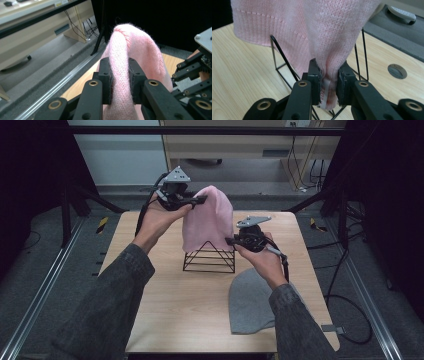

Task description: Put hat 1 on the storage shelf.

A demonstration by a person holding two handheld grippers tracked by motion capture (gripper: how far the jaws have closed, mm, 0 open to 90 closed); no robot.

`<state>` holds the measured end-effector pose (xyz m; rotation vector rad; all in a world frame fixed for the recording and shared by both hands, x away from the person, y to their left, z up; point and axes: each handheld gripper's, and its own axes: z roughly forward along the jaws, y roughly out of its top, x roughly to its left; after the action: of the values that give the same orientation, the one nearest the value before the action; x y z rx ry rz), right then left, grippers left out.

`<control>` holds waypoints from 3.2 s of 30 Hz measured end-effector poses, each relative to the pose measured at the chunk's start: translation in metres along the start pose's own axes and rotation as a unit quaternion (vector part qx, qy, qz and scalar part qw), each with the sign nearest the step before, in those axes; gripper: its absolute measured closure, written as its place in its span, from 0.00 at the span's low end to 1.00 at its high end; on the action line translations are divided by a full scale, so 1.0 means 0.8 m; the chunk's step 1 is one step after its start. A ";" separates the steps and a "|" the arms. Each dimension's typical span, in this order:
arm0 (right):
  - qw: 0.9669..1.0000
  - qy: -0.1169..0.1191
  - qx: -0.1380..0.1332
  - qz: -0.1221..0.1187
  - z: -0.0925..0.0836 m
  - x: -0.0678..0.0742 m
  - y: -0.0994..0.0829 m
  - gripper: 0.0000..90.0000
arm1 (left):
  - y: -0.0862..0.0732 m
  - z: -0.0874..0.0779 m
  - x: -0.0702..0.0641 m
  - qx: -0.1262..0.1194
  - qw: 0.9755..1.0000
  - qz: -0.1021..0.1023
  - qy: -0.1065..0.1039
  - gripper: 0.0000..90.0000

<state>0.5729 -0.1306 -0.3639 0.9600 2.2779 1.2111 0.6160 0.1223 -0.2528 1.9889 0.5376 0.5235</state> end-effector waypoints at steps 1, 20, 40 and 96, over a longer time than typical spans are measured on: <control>1.000 0.000 0.003 -0.001 0.002 0.000 -0.003 0.84 | -0.003 0.001 -0.001 0.002 1.000 0.001 0.002 0.84; 1.000 -0.001 0.020 -0.003 0.007 0.004 -0.019 0.84 | -0.020 -0.007 -0.024 0.003 1.000 -0.007 0.000 0.85; 0.999 -0.001 0.038 0.009 0.017 -0.002 -0.038 0.80 | -0.042 0.002 -0.037 0.018 1.000 -0.012 -0.002 0.86; 0.986 -0.065 0.117 0.099 -0.037 -0.079 -0.145 0.40 | -0.166 -0.047 -0.073 0.057 0.997 -0.046 0.004 0.25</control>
<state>0.5539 -0.2388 -0.4433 1.3367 2.2984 0.9365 0.5271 0.1723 -0.3627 2.0597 0.6739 0.4537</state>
